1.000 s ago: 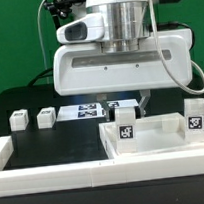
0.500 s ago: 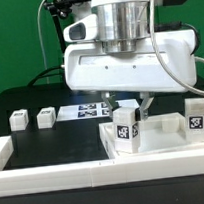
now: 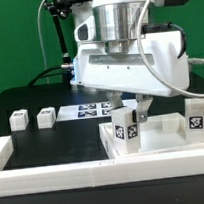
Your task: Assemble square table
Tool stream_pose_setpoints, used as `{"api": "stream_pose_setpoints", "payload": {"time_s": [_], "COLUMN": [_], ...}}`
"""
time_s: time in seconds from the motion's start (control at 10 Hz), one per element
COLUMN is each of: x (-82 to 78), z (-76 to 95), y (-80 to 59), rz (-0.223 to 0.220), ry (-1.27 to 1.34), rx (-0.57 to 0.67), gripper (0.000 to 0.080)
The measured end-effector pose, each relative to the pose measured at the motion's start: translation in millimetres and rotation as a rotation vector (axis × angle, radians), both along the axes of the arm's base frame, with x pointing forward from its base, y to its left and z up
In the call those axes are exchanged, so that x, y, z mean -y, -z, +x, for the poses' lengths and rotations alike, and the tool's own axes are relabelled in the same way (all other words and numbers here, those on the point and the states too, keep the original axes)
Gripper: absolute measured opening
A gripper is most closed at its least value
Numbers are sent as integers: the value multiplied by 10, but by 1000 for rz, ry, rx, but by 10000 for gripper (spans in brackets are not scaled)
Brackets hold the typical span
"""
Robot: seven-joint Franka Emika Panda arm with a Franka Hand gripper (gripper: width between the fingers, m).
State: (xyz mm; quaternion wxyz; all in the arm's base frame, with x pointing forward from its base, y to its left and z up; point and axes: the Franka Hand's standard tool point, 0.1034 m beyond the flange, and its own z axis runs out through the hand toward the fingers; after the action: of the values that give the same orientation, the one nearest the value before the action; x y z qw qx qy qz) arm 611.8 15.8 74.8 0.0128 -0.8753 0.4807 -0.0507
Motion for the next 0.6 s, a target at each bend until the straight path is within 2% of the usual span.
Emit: {"api": "stream_pose_setpoints", "payload": {"time_s": [0.1, 0.2, 0.3, 0.4, 0.6], "x": [-6, -5, 3, 13, 32], "z": [-1, -1, -1, -2, -2], "y": [1, 1, 2, 3, 3], "rz": [0, -1, -8, -13, -36], "ry": [-1, -10, -77, -128, -339], "rx": [0, 0, -3, -4, -10], "gripper": [471, 587, 587, 637, 646]}}
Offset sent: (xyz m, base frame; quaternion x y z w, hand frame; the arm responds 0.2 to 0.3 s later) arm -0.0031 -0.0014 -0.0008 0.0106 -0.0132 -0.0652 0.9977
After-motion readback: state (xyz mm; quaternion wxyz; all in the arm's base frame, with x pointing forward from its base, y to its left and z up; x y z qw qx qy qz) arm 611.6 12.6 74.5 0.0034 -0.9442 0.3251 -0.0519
